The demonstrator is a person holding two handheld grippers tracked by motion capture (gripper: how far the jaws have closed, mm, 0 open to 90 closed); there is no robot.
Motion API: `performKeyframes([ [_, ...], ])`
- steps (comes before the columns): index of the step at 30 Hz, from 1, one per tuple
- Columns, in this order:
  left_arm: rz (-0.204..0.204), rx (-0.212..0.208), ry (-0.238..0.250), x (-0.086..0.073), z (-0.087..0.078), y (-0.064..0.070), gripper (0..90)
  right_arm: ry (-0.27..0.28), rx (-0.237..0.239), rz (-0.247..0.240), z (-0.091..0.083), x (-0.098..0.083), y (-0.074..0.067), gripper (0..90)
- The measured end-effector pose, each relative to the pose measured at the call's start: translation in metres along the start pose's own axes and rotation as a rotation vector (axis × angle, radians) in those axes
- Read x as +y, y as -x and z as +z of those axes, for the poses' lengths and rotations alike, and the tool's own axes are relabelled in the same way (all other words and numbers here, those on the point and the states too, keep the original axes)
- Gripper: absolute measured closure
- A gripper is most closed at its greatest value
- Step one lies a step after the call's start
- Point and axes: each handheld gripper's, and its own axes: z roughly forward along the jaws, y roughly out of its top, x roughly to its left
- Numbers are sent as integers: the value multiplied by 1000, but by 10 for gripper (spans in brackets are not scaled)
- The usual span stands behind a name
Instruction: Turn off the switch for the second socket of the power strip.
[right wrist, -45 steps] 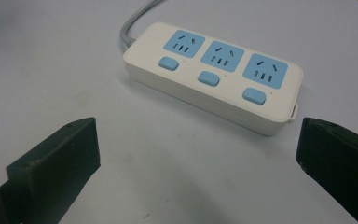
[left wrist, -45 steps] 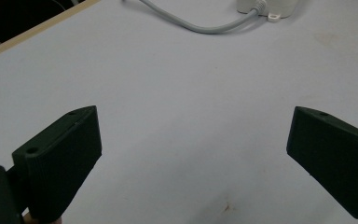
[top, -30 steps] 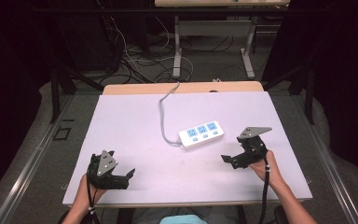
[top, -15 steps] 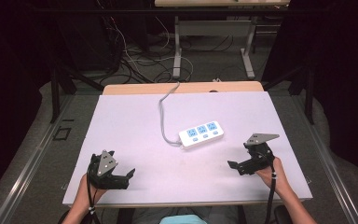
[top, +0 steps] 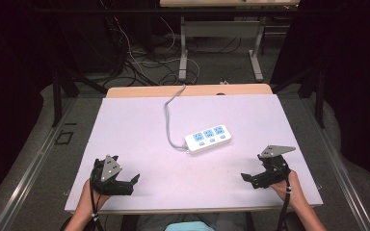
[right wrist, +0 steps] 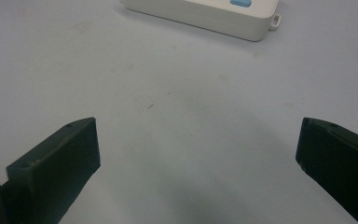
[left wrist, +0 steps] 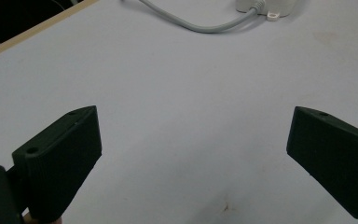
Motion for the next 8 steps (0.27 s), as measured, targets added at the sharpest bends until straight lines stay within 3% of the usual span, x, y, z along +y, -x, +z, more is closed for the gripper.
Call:
performKeyframes([
  [8,-1,-7,-6,0,1,0,30,-4,-11,-1,-1,-2,1,0],
])
